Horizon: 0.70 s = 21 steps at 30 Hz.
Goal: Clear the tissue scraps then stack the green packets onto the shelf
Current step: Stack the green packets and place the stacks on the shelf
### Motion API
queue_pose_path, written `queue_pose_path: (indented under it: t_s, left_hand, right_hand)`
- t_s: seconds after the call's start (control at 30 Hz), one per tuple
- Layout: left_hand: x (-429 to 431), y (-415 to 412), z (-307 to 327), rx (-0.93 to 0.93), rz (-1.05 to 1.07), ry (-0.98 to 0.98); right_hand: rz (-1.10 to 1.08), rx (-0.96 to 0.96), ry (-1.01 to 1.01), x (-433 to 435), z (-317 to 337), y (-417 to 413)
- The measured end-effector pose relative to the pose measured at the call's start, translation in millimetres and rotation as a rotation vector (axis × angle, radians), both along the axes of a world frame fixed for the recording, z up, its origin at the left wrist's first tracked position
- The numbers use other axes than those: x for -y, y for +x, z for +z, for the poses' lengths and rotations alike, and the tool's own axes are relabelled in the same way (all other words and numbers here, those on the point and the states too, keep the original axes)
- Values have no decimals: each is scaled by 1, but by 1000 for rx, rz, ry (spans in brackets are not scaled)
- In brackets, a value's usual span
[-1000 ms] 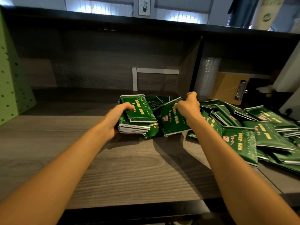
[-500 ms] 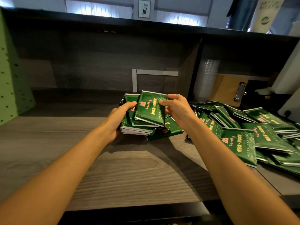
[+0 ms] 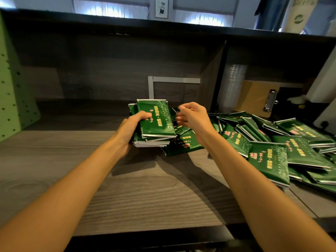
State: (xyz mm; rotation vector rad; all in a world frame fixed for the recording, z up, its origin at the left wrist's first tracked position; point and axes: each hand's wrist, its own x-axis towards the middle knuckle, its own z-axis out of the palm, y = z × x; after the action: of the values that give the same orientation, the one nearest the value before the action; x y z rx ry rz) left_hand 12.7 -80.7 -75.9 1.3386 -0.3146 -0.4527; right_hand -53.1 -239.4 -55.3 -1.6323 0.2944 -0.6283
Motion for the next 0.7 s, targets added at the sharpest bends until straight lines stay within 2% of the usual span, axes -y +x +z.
queue_pose_path:
  t_s: [0.07,0.1,0.17,0.23,0.3,0.43,0.5,0.7]
  left_hand:
    - [-1,1,0,-6,-2,-23]
    - [-2,2,0,-10,-4,-30]
    - [-3,2,0,-20,-7,-39]
    - [-3,3,0,-28,1,-43]
    - [-5,5,-1,-40,16,-44]
    - [-8,6,-1,-48,42,-20]
    - [-8,6,-1,-56,55,-6]
    - [-9,5,-1,-79,78,7]
  right_hand:
    - [-72,-58,1,9,0,-1]
    - [-108,-113,-79,13,0,-1]
    - [-165,-249,-415,19,-3,-2]
    - [-108,-358,-746,18,-4,-5]
    - [27,-470,-911,14,-7,-5]
    - [131,-608,-1018,9,-14,-4]
    - [117,-615,-1026,7,-17,-4]
    - [-26,-551,-1303,4,-22,-2]
